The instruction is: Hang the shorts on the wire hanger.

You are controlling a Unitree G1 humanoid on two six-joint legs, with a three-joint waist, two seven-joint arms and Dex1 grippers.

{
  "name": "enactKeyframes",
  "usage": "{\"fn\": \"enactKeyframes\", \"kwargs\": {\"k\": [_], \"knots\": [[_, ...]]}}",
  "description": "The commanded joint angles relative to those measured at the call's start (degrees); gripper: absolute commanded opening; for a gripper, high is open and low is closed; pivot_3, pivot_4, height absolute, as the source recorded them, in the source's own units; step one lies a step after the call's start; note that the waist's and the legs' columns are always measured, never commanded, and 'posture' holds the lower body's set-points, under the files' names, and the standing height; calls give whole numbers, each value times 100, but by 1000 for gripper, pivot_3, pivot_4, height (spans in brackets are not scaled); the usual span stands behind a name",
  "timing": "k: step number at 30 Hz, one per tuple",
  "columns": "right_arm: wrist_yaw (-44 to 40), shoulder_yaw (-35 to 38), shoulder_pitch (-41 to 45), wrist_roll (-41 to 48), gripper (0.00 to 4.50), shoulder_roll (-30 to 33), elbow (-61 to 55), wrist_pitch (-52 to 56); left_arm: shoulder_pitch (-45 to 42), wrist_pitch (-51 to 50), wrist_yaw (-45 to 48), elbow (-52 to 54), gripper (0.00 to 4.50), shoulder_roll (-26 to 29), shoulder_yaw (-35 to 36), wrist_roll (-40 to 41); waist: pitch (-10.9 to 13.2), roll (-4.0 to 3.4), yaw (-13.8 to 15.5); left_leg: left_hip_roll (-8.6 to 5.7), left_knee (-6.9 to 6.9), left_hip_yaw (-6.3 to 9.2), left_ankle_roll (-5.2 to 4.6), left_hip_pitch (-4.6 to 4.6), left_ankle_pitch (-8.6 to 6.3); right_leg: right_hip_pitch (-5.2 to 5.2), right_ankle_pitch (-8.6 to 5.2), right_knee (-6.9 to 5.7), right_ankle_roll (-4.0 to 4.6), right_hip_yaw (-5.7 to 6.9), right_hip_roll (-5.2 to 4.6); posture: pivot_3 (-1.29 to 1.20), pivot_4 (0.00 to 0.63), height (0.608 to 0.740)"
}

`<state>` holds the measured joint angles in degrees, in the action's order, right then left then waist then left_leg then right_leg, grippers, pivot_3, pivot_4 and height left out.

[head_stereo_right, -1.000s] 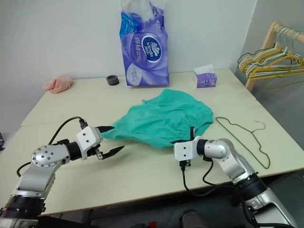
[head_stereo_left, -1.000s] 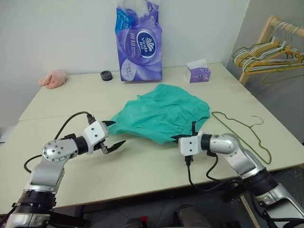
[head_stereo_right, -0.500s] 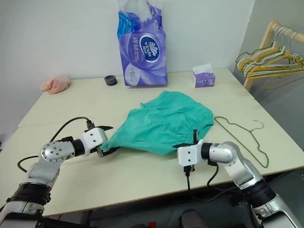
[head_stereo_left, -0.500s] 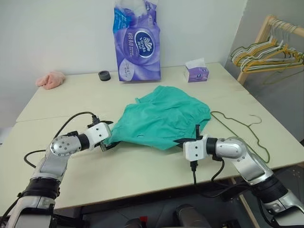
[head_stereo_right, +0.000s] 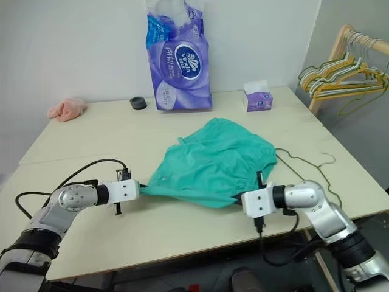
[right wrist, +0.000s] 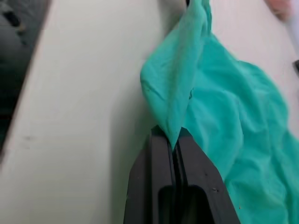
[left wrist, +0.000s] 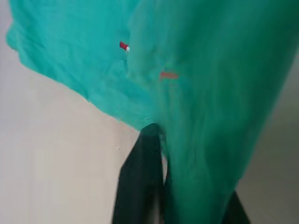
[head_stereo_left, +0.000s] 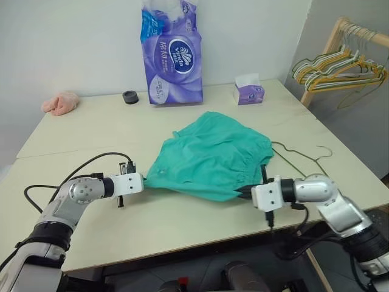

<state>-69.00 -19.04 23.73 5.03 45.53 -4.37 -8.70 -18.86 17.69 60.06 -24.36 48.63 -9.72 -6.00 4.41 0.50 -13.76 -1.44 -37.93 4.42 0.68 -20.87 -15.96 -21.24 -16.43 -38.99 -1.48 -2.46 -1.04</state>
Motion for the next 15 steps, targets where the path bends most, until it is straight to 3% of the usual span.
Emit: {"fn": "enactKeyframes", "kwargs": {"k": [1,4,8,12,15], "knots": [[-658,34,1373,-201,0,26,1631,-154,45,-1731,1340,1420,35,334,116,1249,4,3,-50,0,-2,0,0,0,0,1,-1,0,-1,2,0,-265,34,740],[18,-437,3069,-1366,0,-441,4231,-1205,-502,-2655,1475,1474,35,204,227,1565,4,-5,-71,1,3,1,-1,7,1,0,1,-2,3,6,1,-239,20,740],[2397,-1202,5185,-3020,0,-1228,6869,-1872,-2350,-2837,256,-182,35,-416,361,1098,10,-7,-77,0,3,21,-1,2,3,-10,3,-19,7,18,9,-225,6,740],[5359,-1654,6790,-4062,0,-2058,7837,-1696,-5060,-1709,-2528,-2976,35,-622,356,68,-1,3,-130,-10,6,21,56,-54,35,-85,1,-47,5,7,-3,-208,0,740],[7374,-1412,7919,-4256,0,-2193,7865,-2178,-6832,-23,-4553,-3397,35,117,-346,-1558,1,17,-268,-27,-2,2,124,-216,74,-270,3,-105,3,-19,-27,-199,0,740]]}}
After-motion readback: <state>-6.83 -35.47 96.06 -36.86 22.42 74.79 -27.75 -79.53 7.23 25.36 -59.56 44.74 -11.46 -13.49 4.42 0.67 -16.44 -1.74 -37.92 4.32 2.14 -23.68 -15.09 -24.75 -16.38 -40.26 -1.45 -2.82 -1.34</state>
